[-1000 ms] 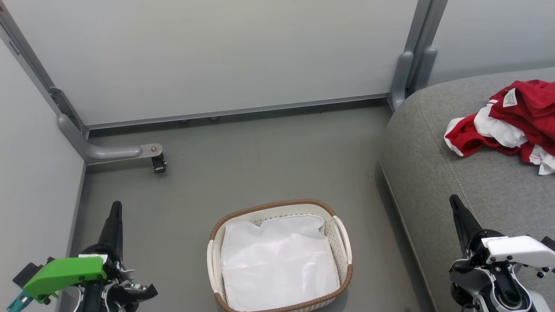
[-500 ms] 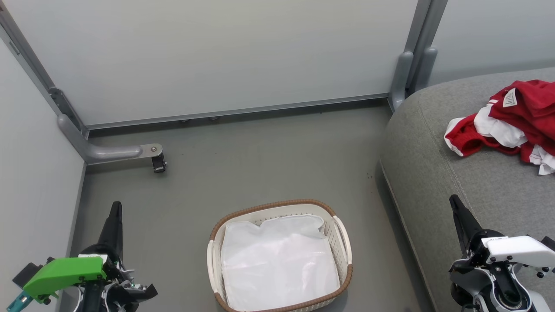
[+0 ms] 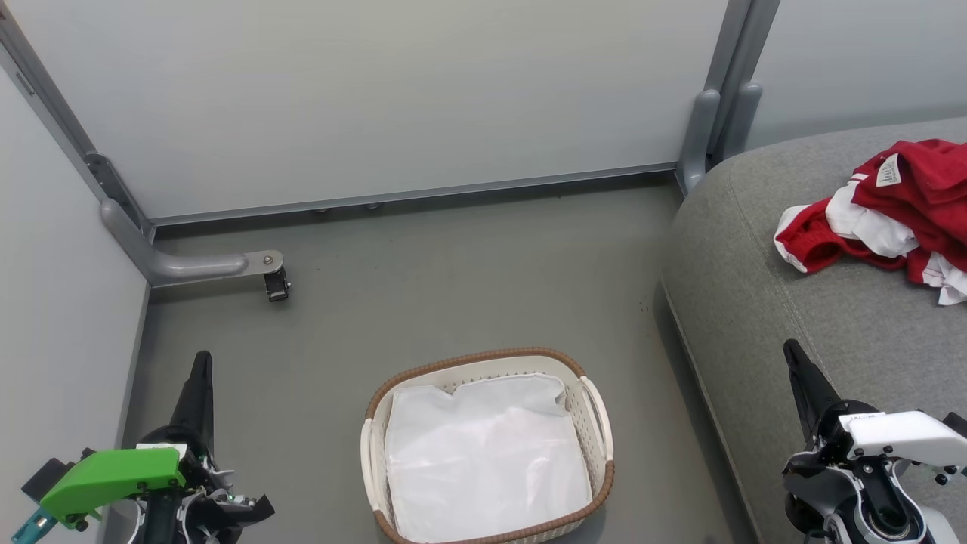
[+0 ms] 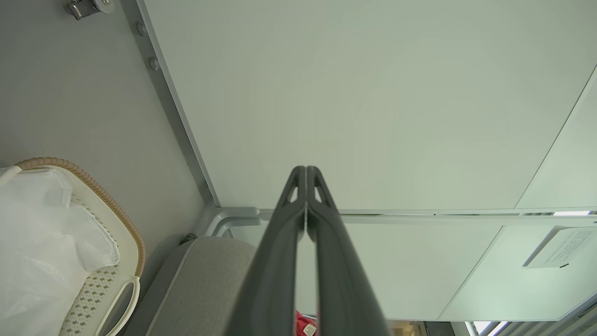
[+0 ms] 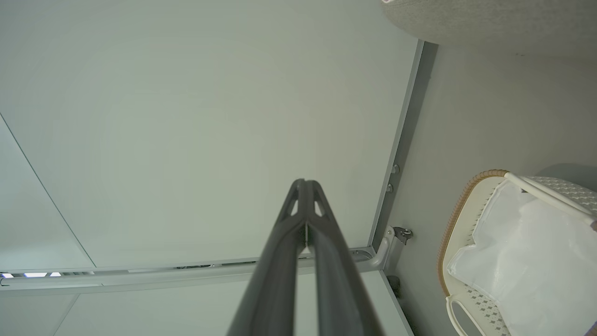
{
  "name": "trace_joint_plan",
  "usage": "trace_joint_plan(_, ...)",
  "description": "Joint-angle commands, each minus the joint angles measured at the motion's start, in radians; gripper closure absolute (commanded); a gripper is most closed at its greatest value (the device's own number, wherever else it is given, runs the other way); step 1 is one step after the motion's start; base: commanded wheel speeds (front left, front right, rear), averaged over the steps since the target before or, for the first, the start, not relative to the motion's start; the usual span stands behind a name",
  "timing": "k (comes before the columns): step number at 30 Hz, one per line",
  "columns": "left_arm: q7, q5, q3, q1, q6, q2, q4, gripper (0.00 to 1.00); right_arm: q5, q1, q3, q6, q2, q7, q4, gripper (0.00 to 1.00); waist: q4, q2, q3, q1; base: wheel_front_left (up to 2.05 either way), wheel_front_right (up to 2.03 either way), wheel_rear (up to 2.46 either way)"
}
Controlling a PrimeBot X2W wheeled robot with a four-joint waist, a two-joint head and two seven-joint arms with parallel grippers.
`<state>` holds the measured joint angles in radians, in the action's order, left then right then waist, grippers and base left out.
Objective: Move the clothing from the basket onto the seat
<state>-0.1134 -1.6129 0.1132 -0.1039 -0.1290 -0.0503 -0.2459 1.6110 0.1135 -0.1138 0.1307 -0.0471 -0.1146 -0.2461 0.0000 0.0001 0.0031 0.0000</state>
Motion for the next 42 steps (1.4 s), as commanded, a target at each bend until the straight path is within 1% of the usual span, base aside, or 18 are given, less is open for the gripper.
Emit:
trace_joint_plan(1, -0.004, -0.001, 0.003, -0.010, -0.004, -0.002, 0.002, 1.00, 0.004, -0.010, -0.003, 0.000, -0.006, -0.002, 0.004, 1.00, 0.000, -0.0001, 0.000, 0.0000, 0.00, 0.00, 0.00)
trace_joint_plan(42, -0.005, 0.000, 0.004, -0.010, -0.004, -0.001, 0.002, 1.00, 0.004, -0.010, -0.002, 0.000, -0.006, -0.002, 0.004, 1.00, 0.000, -0.0001, 0.000, 0.0000, 0.00, 0.00, 0.00)
